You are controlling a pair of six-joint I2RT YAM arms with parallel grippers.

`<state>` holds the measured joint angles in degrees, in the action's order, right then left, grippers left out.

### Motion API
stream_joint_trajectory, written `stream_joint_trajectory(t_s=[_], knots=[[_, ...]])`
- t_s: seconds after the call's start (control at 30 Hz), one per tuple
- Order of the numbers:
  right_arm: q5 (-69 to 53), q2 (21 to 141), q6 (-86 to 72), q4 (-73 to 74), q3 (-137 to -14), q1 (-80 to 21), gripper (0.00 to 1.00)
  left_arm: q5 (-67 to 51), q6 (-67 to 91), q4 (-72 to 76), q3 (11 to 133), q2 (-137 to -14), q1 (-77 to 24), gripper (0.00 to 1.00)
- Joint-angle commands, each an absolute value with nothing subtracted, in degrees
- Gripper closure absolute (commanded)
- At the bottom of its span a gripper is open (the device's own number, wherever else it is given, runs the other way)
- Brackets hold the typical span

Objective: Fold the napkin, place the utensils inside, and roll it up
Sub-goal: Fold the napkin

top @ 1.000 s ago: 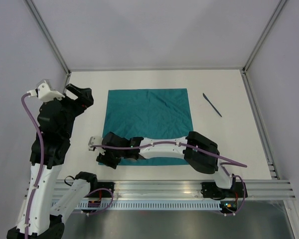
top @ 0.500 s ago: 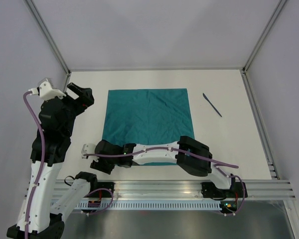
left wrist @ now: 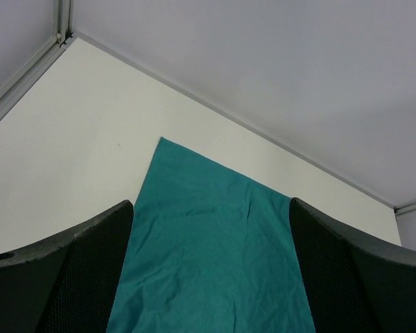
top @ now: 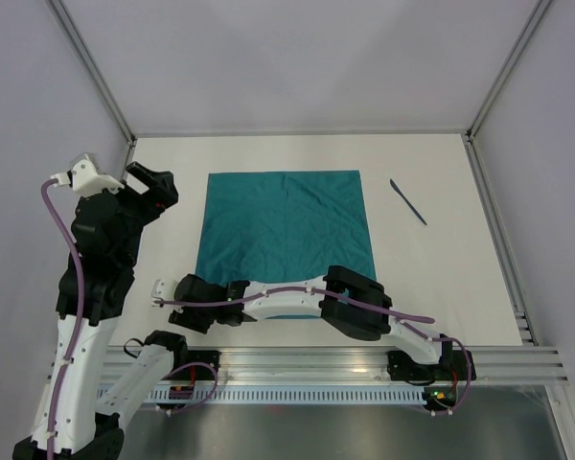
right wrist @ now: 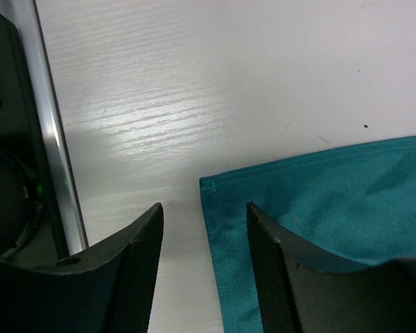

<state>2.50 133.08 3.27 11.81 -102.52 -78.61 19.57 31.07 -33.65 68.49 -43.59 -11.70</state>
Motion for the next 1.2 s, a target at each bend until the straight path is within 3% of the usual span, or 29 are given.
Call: stream_joint_trajectory(t_s=[0.0,0.27,0.9,1.17], knots=[[5.89,134.73,4.04,11.86,-105.20,-78.84,0.43,20.74,28.30,-33.93,70.58,-43.24,-11.78,0.04],[6.50,136.67,4.83,12.04,-105.73,-78.93,0.45,20.74,28.56,-33.93,70.14,-43.42,-11.78,0.04],[5.10,137.90,5.01,12.48,-105.82,-76.29,0.86,20.83,28.56,-33.93,69.87,-43.33,-11.78,0.04],[4.40,135.79,5.10,12.92,-106.17,-76.11,0.96,20.92,28.65,-33.93,69.96,-43.33,-11.86,0.04]])
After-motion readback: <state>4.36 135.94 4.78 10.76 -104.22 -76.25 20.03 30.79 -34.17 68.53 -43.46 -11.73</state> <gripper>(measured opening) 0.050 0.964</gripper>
